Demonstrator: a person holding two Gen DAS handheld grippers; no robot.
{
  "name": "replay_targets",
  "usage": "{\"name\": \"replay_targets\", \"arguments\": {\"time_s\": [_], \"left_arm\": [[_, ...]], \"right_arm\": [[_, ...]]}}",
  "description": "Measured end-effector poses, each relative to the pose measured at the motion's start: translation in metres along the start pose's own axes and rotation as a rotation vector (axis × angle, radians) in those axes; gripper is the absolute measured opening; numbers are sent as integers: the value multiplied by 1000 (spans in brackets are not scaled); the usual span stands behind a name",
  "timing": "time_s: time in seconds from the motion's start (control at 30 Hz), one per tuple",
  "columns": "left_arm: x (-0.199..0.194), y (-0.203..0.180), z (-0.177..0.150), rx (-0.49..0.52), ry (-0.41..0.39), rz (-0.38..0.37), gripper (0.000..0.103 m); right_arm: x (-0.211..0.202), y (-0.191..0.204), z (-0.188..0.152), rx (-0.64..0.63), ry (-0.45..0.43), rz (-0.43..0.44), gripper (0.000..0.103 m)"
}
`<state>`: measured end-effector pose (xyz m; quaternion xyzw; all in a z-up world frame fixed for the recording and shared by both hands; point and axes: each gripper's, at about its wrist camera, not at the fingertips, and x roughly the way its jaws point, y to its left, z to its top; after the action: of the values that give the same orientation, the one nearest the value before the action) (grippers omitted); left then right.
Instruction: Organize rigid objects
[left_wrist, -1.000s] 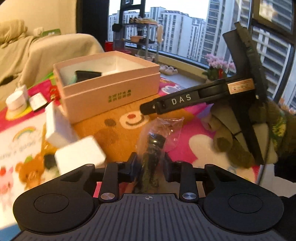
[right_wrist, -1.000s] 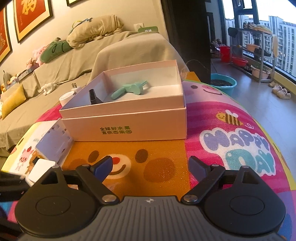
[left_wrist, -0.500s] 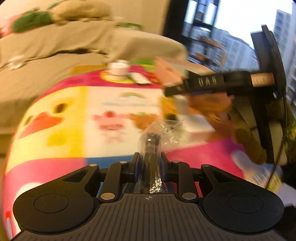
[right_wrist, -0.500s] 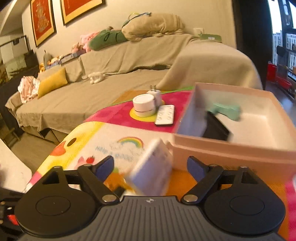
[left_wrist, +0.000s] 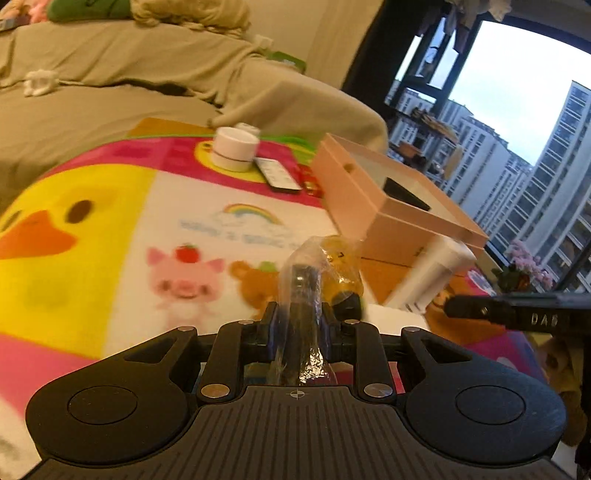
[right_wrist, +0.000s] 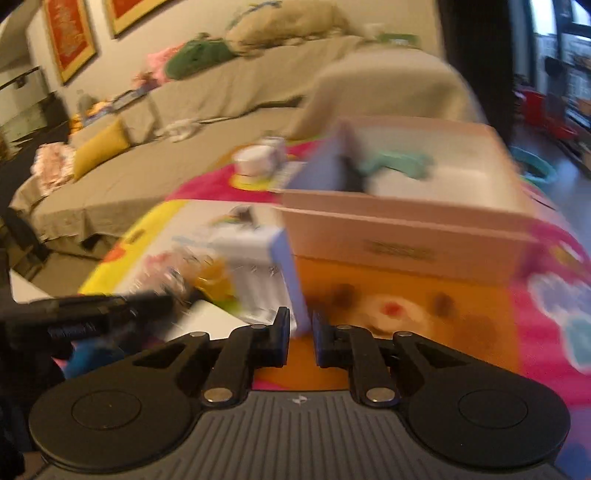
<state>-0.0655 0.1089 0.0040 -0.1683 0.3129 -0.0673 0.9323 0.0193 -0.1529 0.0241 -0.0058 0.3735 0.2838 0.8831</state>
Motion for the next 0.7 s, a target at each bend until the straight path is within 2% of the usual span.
{"name": "replay_targets", "arguments": {"time_s": [0.17,0.23,0.3,0.33,0.53,0.63,0.7], "left_arm": [[6,-8,-3,0,-6,20,25],[5,-10,-5,2,-6,30,25],[4,-12,-6,18,-2,29,26],[4,-12,-5,26,1,24,26],[6,-17,-7,62,5,34,26],[5,-21,-9,91,7,50,26],[4,-24,-10,115,11,62,26]], "right_arm": [[-16,-24,-21,-56,-50,-197,15],[-20,-24,-24,-72,-62,-193,31],[-25,-22,-25,-73,-90,-154,66],[-28,-20,-26,-72,-106,-133,71],[-23,-1,-22,-43,-69,-1,73],[-16,12,-26,-71,-32,33,73],[-13,20,-30,-118,-15,24,73]]}}
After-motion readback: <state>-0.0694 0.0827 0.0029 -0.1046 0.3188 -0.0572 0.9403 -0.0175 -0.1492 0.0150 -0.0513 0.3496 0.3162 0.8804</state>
